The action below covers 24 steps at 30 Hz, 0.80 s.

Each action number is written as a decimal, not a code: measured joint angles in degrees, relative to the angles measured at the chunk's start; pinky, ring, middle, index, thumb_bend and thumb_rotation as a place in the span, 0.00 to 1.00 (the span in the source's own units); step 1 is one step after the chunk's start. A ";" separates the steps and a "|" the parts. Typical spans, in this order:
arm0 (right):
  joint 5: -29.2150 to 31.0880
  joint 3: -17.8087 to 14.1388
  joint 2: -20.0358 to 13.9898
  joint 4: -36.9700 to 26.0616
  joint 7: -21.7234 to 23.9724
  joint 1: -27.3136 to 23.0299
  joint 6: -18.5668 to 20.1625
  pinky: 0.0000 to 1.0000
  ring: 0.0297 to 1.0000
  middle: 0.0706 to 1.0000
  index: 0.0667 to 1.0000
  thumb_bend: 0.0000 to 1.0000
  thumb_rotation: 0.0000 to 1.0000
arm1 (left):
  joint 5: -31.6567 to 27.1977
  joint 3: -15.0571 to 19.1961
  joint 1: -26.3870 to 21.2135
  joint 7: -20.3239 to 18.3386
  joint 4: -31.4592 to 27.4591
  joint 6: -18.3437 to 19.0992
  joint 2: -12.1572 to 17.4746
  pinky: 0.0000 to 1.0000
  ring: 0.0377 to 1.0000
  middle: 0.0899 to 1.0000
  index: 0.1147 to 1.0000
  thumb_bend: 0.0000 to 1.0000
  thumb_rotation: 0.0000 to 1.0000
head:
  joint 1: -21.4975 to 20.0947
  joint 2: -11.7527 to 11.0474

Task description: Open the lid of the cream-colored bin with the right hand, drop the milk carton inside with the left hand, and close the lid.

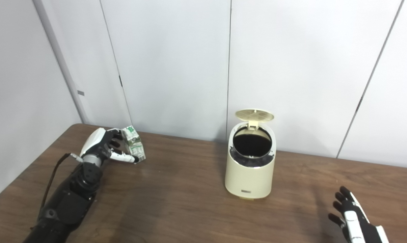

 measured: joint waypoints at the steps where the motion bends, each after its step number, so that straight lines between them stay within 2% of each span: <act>1: -0.04 0.04 -0.01 -0.01 0.00 0.08 0.05 0.82 0.91 0.92 0.93 0.43 0.88 | -0.34 0.03 -0.19 -0.03 0.01 0.01 -0.05 0.60 0.70 0.79 0.79 0.90 0.10 | 0.00 0.00; 12: -1.90 1.05 -0.70 -0.15 0.21 0.60 0.01 0.77 0.88 0.91 0.93 0.43 0.86 | -3.35 0.25 -1.51 -1.12 0.53 0.66 -0.72 0.64 0.73 0.81 0.84 0.89 0.09 | -0.62 0.35; 18: -2.08 1.10 -0.69 -0.16 0.22 0.66 -0.07 0.77 0.88 0.91 0.93 0.45 0.86 | -4.07 0.20 -1.86 -1.12 1.74 1.05 -0.95 0.64 0.74 0.82 0.83 0.88 0.11 | -0.79 0.53; 20: -2.08 1.08 -0.69 -0.16 0.23 0.76 -0.07 0.77 0.88 0.91 0.93 0.45 0.85 | -4.09 0.08 -1.86 -1.12 1.90 1.02 -0.98 0.63 0.72 0.79 0.81 0.87 0.09 | -0.79 0.53; 21: -2.07 1.09 -0.69 -0.15 0.23 0.78 -0.07 0.76 0.88 0.91 0.93 0.44 0.85 | -4.11 0.11 -1.87 -1.06 1.89 0.99 -1.00 0.61 0.69 0.74 0.76 0.83 0.04 | -0.79 0.53; 23: -2.04 1.04 -0.69 -0.15 0.23 0.78 -0.08 0.77 0.88 0.91 0.93 0.44 0.85 | -4.22 0.47 -1.87 -0.59 1.86 0.78 -1.18 0.57 0.64 0.69 0.69 0.78 0.01 | -0.79 0.53; 24: -2.02 0.98 -0.68 -0.15 0.22 0.78 -0.08 0.77 0.88 0.91 0.93 0.43 0.84 | -4.29 0.74 -1.86 0.03 1.86 0.54 -1.39 0.53 0.59 0.62 0.63 0.74 0.00 | -0.79 0.53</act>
